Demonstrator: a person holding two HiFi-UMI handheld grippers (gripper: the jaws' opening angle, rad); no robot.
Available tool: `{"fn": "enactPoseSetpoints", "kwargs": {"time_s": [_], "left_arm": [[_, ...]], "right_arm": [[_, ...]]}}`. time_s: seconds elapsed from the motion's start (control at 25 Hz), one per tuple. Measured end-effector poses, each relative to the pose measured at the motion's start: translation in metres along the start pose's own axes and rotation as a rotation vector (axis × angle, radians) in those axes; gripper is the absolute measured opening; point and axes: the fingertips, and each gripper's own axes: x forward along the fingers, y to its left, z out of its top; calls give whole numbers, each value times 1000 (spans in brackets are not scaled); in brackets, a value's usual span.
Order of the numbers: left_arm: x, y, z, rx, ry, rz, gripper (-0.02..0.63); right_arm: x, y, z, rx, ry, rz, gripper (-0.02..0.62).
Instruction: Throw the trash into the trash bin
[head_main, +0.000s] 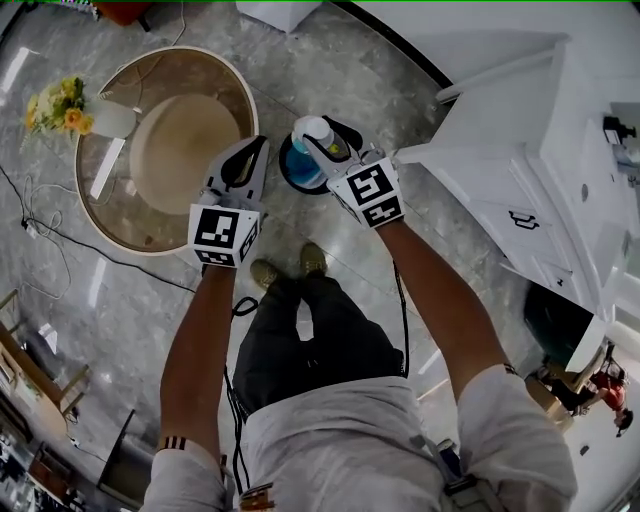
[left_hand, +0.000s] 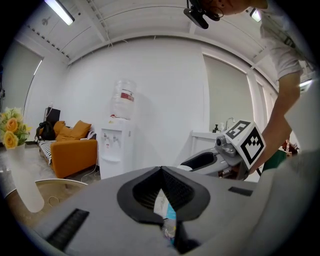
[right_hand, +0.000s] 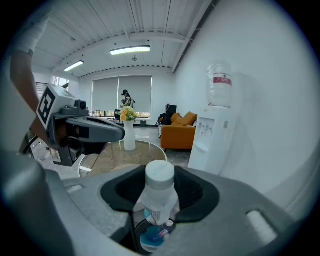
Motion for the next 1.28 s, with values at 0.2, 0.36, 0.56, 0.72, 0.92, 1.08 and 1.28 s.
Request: {"fn": "enactPoseSetpoints", "kwargs": {"time_s": [0.2, 0.36, 0.56, 0.72, 0.92, 1.08, 1.28], "left_arm": [[13, -26, 3, 10, 1, -15, -2], [20, -41, 5, 11, -5, -23, -2], [25, -54, 6, 17, -9, -29, -2], [24, -57, 5, 21, -3, -26, -2], [22, -56, 4, 30, 5, -23, -2], [21, -58, 6, 31, 3, -24, -2], [21, -61, 6, 30, 0, -30, -2]], "right_arm": [[-25, -17, -23, 9, 16, -10, 178], [-35, -15, -38, 8, 39, 15, 178], [-43, -11, -56, 10, 53, 32, 178], [-42, -9, -70, 14, 80, 44, 178], [-41, -10, -78, 21, 88, 40, 195], [-44, -9, -74, 17, 74, 40, 193], [-46, -11, -61, 19, 30, 31, 182]]}}
